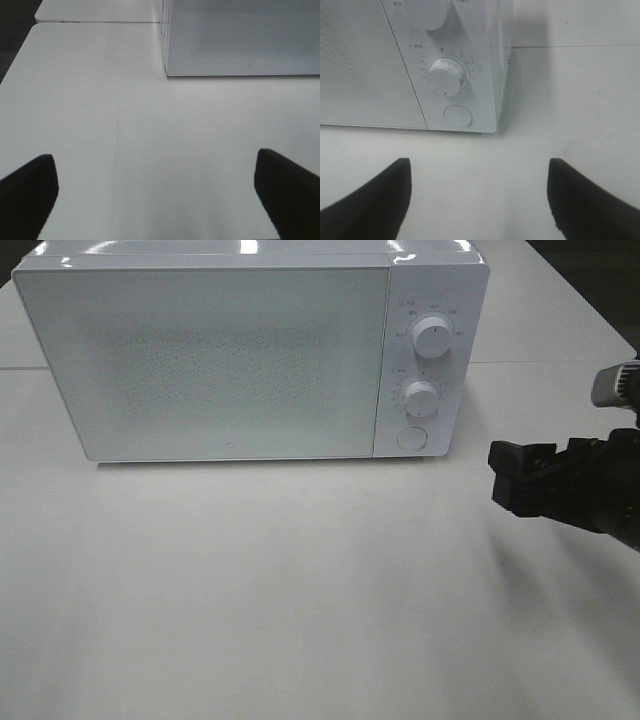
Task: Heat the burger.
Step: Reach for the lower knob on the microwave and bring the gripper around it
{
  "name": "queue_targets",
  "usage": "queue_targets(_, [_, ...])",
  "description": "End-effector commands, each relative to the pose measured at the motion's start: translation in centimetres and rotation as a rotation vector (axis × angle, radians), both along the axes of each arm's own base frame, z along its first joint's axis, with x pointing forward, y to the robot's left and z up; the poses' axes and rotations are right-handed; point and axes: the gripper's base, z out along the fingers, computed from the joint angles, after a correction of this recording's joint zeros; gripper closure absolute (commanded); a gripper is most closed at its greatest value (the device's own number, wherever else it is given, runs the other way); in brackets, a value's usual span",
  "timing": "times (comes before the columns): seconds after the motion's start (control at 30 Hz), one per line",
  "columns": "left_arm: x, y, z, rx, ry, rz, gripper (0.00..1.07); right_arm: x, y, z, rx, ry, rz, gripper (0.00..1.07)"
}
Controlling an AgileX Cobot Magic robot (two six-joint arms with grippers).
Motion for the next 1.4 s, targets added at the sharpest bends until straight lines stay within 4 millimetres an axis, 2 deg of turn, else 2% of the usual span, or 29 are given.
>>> queue_targets(0.03, [-0.3,0.0,0.0,-0.004,-0.029,0.003,0.07,0.1,0.4,-0.1,-0.039,-0.059,-0.037,0.35])
queue_targets(0.1, [-0.3,0.0,0.0,-0.004,-0.029,0.003,0.07,0.1,1.9,-0.5,-0.079,-0.121,-0.066,0.35])
queue_targets(0.2, [-0.3,0.0,0.0,-0.004,-0.029,0.003,0.07,0.1,2.4,-0.5,-0.092,-0.138,-0.071,0.35])
queue_targets(0.27, [-0.3,0.0,0.0,-0.004,-0.029,0.003,0.07,0.5,4.3,-0.6,-0.112,-0.183,-0.075,0.35])
queue_targets(0.3, [-0.3,0.0,0.0,-0.004,-0.029,0.003,0.07,0.5,4.3,-0.6,-0.112,-0.183,-0.075,0.35])
queue_targets(0.37, [-0.3,0.0,0.0,-0.004,-0.029,0.003,0.07,0.9,5.8,-0.8,-0.115,-0.193,-0.050,0.35])
queue_targets(0.47, [-0.3,0.0,0.0,-0.004,-0.029,0.003,0.07,1.5,6.8,-1.0,-0.115,-0.196,-0.041,0.35])
queue_targets(0.57, [-0.3,0.0,0.0,-0.004,-0.029,0.003,0.07,1.8,7.1,-1.0,-0.113,-0.198,-0.041,0.35])
queue_targets(0.63, [-0.3,0.0,0.0,-0.004,-0.029,0.003,0.07,2.7,7.8,-1.4,-0.109,-0.192,-0.080,0.37])
queue_targets(0.8, [-0.3,0.0,0.0,-0.004,-0.029,0.003,0.07,3.7,8.7,-1.7,-0.124,-0.192,-0.106,0.37])
queue_targets(1.2, [-0.3,0.0,0.0,-0.004,-0.029,0.003,0.07,5.0,9.6,-2.3,-0.122,-0.224,-0.123,0.37])
queue_targets(1.4, [-0.3,0.0,0.0,-0.004,-0.029,0.003,0.07,7.3,9.5,-2.7,-0.112,-0.227,-0.183,0.33])
